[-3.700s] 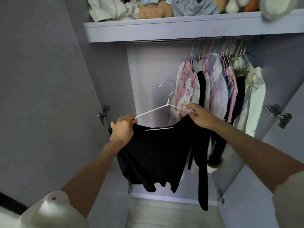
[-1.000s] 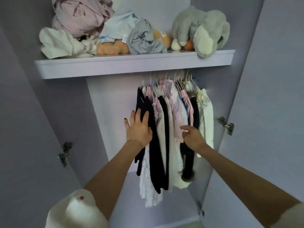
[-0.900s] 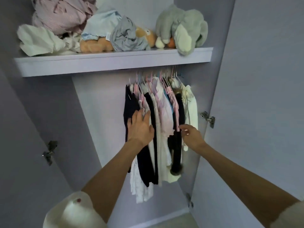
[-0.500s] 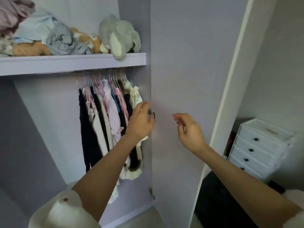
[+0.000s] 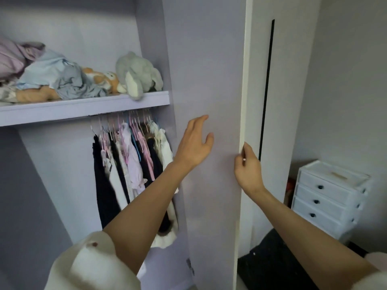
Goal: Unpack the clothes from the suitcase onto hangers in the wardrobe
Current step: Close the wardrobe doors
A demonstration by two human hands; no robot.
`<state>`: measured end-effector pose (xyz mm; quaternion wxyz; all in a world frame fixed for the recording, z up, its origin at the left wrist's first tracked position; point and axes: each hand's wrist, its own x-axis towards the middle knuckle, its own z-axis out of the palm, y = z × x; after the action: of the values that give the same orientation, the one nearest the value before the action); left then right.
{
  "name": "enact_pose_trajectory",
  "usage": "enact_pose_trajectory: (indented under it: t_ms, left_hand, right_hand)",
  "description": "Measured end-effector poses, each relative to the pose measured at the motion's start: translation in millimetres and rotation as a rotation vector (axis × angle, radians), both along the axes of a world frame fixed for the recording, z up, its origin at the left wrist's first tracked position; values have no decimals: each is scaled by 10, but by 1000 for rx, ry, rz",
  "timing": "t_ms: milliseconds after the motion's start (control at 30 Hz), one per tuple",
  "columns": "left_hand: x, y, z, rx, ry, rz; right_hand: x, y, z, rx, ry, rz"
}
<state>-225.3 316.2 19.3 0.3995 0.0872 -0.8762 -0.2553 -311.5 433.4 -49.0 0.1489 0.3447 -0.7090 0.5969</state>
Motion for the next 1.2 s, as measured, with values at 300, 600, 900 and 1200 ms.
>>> enact_pose_trajectory:
  t_ms: [300, 600, 900, 1200]
  left_hand:
    - [375, -85, 414, -47, 189, -92]
    - [1148, -1200, 315, -795, 358, 554]
    - [1695, -2528, 358, -746, -230, 959]
    - [1423, -3491, 378, -611, -436, 1000]
  right_hand:
    - [310, -465, 27, -79, 303, 203]
    - [632, -1502, -138, 306, 677, 469]
    - [900, -2980, 15, 618, 968, 224]
    - [761, -3777, 98, 754, 938, 204]
